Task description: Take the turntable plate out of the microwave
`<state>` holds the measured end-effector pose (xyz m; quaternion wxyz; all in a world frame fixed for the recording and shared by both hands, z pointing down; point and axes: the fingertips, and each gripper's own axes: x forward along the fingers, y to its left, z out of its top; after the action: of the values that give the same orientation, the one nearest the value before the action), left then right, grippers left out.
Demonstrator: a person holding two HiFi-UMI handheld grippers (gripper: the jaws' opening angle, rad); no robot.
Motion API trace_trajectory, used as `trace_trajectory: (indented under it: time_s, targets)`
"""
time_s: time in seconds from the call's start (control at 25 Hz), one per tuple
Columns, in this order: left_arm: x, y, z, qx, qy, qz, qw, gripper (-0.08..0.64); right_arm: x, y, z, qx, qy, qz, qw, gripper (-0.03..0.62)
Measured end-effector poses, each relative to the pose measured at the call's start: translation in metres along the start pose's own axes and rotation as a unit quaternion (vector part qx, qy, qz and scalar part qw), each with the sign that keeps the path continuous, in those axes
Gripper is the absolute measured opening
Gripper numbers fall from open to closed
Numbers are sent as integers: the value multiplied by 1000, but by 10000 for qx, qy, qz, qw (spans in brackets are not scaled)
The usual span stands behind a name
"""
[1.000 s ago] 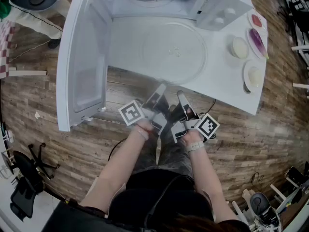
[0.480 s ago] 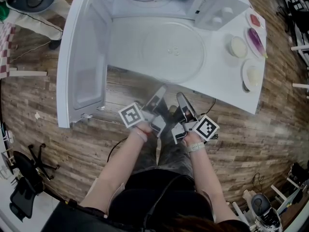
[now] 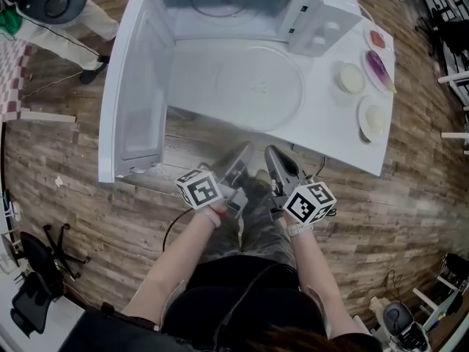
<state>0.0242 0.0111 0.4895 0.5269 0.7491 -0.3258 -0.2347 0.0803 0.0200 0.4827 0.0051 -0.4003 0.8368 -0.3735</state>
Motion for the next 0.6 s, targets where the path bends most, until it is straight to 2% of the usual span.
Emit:
trace_trajectory:
  time_s: [0.12, 0.24, 0.32, 0.44, 0.52, 0.6]
  targets:
    - [1, -16, 15, 648, -71, 120, 9978, 11, -4, 17, 20, -878, -8, -38, 9961, 29]
    - [2, -35, 32, 1426, -160, 272, 9893, 11, -7, 32, 43, -1528, -136, -34, 9882, 26]
    - [2, -45, 39, 1934, -176, 440, 9800, 11, -8, 42, 55, -1832, -217, 40, 9828, 26]
    - [-2, -55, 45, 2646, -187, 795, 9609, 11, -11, 53, 65, -2170, -290, 111, 9757, 25]
    - [-6, -61, 49, 2969, -249, 989, 9495, 11, -12, 61, 68, -2412, -268, 191, 9699, 23]
    - [-10, -66, 53, 3137, -354, 1098, 9425, 11, -15, 71, 69, -2667, -207, 302, 9631, 23]
